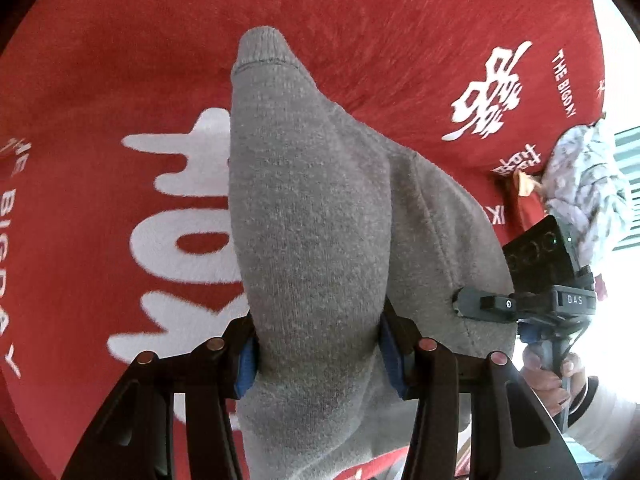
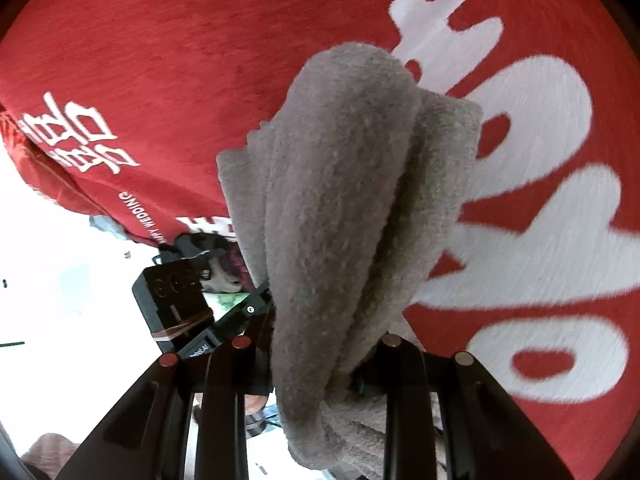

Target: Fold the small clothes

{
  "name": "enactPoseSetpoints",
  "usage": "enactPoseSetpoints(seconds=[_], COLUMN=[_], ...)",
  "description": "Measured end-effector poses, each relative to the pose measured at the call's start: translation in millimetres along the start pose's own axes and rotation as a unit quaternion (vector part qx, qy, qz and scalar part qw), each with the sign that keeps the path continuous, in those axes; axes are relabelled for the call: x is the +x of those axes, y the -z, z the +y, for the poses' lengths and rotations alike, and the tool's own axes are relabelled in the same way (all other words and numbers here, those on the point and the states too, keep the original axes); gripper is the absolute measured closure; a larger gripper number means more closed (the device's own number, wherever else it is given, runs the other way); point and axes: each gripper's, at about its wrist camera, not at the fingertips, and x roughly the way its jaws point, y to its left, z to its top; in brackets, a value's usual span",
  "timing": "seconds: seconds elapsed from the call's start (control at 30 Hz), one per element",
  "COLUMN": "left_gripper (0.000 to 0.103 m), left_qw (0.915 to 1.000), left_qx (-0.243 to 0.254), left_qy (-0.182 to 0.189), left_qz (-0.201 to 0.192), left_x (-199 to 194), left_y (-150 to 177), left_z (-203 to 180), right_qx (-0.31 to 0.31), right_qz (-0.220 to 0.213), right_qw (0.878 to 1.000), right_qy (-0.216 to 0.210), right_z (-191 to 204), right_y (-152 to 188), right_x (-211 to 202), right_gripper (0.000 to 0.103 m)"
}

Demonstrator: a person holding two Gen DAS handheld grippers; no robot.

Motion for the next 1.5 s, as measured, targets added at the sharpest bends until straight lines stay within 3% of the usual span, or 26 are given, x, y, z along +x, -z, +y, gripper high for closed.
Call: enactPoseSetpoints(seconds=[0.27,0.43,0.53,0.6,0.67,0.77,0.87,0.93,0.97,1.0,1.07,1.1,1.2,1.33,1.4,1.5], left_gripper=[0.051,0.051,0.051,0.051,0.051,0.051,0.051,0.051,0.051,0.051,0.051,0.051,0.051,0.051,0.051,0.049], left_qw=[0.9999,0.9991,0.9976,0.9955,0.9920,0.9912,0.9807,0.9777,0.9786,0.9794,0.9803,0.9812,0.9868,0.9897,0.9854,0.9852], left_qx=[0.004,-0.008,-0.023,-0.031,-0.029,-0.035,-0.020,-0.018,-0.020,-0.020,-0.011,-0.006,0.003,0.000,0.001,-0.001], left_qy=[-0.015,-0.040,-0.064,-0.087,-0.121,-0.128,-0.194,-0.208,-0.204,-0.199,-0.195,-0.191,-0.161,-0.143,-0.169,-0.171], left_qz=[0.001,0.007,0.013,0.024,0.018,0.000,-0.012,-0.016,-0.019,-0.024,-0.028,-0.029,-0.022,0.005,0.022,0.013], left_x=[-58,-69,-59,-50,-48,-60,-70,-80,-85,-91,-97,-97,-86,-57,-41,-41], left_y=[42,64,77,84,91,95,95,96,96,98,101,102,107,120,129,135], left_z=[38,74,101,113,122,127,125,126,126,125,123,118,101,88,90,91], right_qx=[0.000,-0.004,-0.015,-0.033,-0.072,-0.147,-0.178,-0.169,-0.159,-0.152,-0.134,-0.132,-0.151,-0.171,-0.171,-0.165], right_qz=[0.013,0.025,0.031,0.037,0.031,0.004,-0.018,-0.036,-0.048,-0.055,-0.072,-0.075,-0.073,-0.046,-0.034,-0.030], right_qw=[1.000,1.000,0.999,0.994,0.977,0.924,0.883,0.864,0.863,0.870,0.901,0.907,0.918,0.919,0.912,0.894], right_qy=[-0.012,-0.002,0.038,0.095,0.196,0.353,0.433,0.473,0.477,0.465,0.407,0.392,0.360,0.352,0.372,0.415], right_z=[24,32,30,32,38,50,56,49,51,50,57,61,76,81,71,49], right_y=[42,65,70,69,66,64,62,63,65,66,75,80,106,131,137,137], right_x=[43,86,111,126,132,126,114,98,90,81,66,64,70,99,120,127], right_gripper=[0.073,0.073,0.073,0.071,0.070,0.067,0.067,0.072,0.072,0.073,0.077,0.079,0.085,0.085,0.085,0.086])
